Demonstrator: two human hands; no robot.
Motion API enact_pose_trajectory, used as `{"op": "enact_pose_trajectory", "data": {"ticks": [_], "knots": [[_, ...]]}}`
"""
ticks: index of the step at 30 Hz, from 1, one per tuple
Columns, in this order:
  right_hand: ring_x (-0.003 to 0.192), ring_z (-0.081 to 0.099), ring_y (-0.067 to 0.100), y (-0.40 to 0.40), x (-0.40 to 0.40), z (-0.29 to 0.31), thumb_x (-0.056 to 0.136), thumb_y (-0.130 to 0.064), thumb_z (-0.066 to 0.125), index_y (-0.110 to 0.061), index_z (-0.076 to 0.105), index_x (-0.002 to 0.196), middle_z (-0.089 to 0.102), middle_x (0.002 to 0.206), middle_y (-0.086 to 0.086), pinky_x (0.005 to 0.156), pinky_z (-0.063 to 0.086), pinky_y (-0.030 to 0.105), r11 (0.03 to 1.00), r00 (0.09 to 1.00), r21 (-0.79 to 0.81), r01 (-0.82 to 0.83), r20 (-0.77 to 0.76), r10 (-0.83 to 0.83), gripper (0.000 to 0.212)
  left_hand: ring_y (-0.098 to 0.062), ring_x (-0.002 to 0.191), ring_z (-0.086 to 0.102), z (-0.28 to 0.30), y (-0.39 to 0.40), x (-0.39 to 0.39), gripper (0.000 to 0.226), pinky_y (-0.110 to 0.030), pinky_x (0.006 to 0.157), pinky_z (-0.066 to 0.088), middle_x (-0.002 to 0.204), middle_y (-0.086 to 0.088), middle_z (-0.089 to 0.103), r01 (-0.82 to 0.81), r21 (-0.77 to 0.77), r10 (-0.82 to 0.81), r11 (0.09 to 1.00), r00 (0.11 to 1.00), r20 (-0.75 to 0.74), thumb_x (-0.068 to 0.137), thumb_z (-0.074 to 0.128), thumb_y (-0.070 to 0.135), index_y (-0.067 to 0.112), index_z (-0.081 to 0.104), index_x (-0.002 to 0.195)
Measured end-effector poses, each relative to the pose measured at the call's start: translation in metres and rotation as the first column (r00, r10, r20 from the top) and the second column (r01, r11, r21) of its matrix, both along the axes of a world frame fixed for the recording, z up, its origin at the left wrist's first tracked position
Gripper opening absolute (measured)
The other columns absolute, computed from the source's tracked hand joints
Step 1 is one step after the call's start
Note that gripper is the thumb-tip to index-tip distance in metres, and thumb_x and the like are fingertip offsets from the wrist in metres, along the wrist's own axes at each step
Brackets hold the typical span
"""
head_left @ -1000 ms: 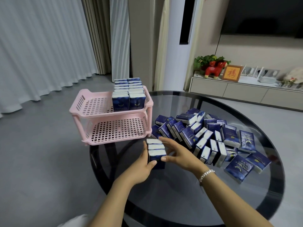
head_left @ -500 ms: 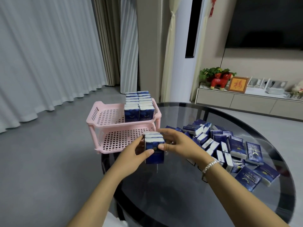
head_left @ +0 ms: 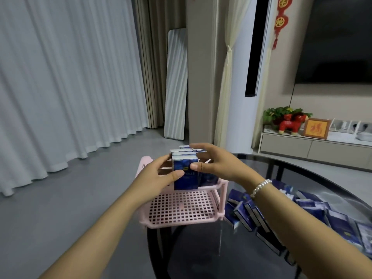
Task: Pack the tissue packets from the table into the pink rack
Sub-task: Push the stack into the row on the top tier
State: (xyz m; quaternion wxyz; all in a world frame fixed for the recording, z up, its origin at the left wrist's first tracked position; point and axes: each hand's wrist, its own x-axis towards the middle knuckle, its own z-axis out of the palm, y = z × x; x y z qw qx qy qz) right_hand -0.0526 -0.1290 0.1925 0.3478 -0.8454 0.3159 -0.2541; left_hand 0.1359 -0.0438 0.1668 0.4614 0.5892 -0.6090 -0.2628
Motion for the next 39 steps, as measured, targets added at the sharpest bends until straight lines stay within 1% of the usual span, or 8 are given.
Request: {"op": "enact_pose_trajectory", "data": {"ticks": [4,7,11,19,24,28,36,39], "knots": [[0.109,0.057,0.008,-0.029,0.034,0.006,0.081,-0.043,0.066,-0.027,0.033,0.142,0.057,0.132,-0.005,0.095,0.047,0.031,1.0,1.0,-0.006,0.006,-0.024,-0.006,0.071,-0.009,0.115,0.058,0.008,-0.026,0.033,0.059,-0.038,0.103,0.045,0.126,0.008,0.061,-0.019,0.028,0.019,0.999,1.0,-0.002,0.081,0.07,0.029,0.025,0.048,0.136],[0.125,0.048,0.013,-0.053,0.058,0.007,0.082,-0.039,0.067,-0.024,0.03,0.144,0.05,0.139,-0.003,0.106,0.039,0.034,1.0,0.998,0.017,0.011,-0.06,-0.01,0.073,-0.011,0.12,0.053,0.009,-0.051,0.054,0.069,-0.034,0.106,0.041,0.133,0.01,0.052,-0.044,0.049,0.043,0.998,0.999,0.025,0.081,0.072,0.024,0.024,0.04,0.142],[0.13,0.041,0.011,-0.081,0.08,0.001,0.082,-0.034,0.068,-0.019,0.033,0.142,0.047,0.14,-0.003,0.097,0.032,0.02,1.0,0.981,-0.014,0.023,-0.19,-0.026,0.071,-0.011,0.122,0.051,-0.004,-0.087,0.074,0.072,-0.037,0.108,0.039,0.131,0.011,0.051,-0.025,0.125,0.014,0.992,0.995,0.094,0.081,0.073,0.016,0.027,0.036,0.142],[0.133,0.023,0.025,-0.11,0.098,-0.024,0.079,-0.048,0.065,-0.024,0.038,0.139,0.032,0.146,0.002,0.105,0.026,0.039,0.965,0.841,-0.249,0.087,-0.501,-0.205,0.07,-0.007,0.114,0.052,-0.044,-0.125,0.077,0.073,-0.028,0.099,0.044,0.134,0.008,0.05,-0.034,0.241,-0.008,0.97,0.985,0.172,0.081,0.073,0.018,0.023,0.031,0.141],[0.136,0.019,0.028,-0.111,0.1,-0.031,0.081,-0.048,0.062,-0.022,0.033,0.143,0.02,0.152,0.002,0.109,0.02,0.04,0.95,0.824,-0.304,0.073,-0.518,-0.23,0.073,-0.019,0.115,0.057,-0.058,-0.13,0.073,0.095,-0.04,0.099,0.047,0.138,0.002,0.051,-0.07,0.237,0.016,0.969,0.975,0.222,0.087,0.065,0.026,0.041,-0.005,0.148],[0.136,0.02,0.026,-0.11,0.097,-0.031,0.086,-0.045,0.058,-0.033,0.031,0.143,0.024,0.15,0.0,0.11,0.019,0.042,0.956,0.868,-0.284,0.07,-0.455,-0.199,0.064,-0.02,0.115,0.056,-0.058,-0.129,0.07,0.077,-0.033,0.097,0.046,0.135,-0.004,0.055,-0.092,0.226,0.018,0.97,0.95,0.31,0.092,0.058,0.03,0.045,0.006,0.147],[0.134,0.022,0.026,-0.108,0.101,-0.033,0.09,-0.046,0.05,-0.035,0.038,0.14,0.028,0.149,-0.001,0.107,0.019,0.042,0.943,0.844,-0.325,0.073,-0.484,-0.232,0.052,-0.007,0.089,0.055,-0.049,-0.131,0.068,0.074,-0.019,0.072,0.043,0.118,0.001,0.053,-0.055,0.274,-0.043,0.96,0.941,0.337,0.097,0.048,0.03,0.04,-0.003,0.149],[0.135,0.021,0.026,-0.105,0.099,-0.031,0.09,-0.044,0.051,-0.033,0.035,0.141,0.027,0.149,-0.001,0.108,0.019,0.043,0.948,0.855,-0.311,0.065,-0.473,-0.214,0.055,-0.014,0.112,0.053,-0.053,-0.133,0.073,0.075,-0.029,0.094,0.046,0.136,0.002,0.047,-0.041,0.277,-0.042,0.96,0.957,0.286,0.097,0.048,0.032,0.044,-0.005,0.148]]}}
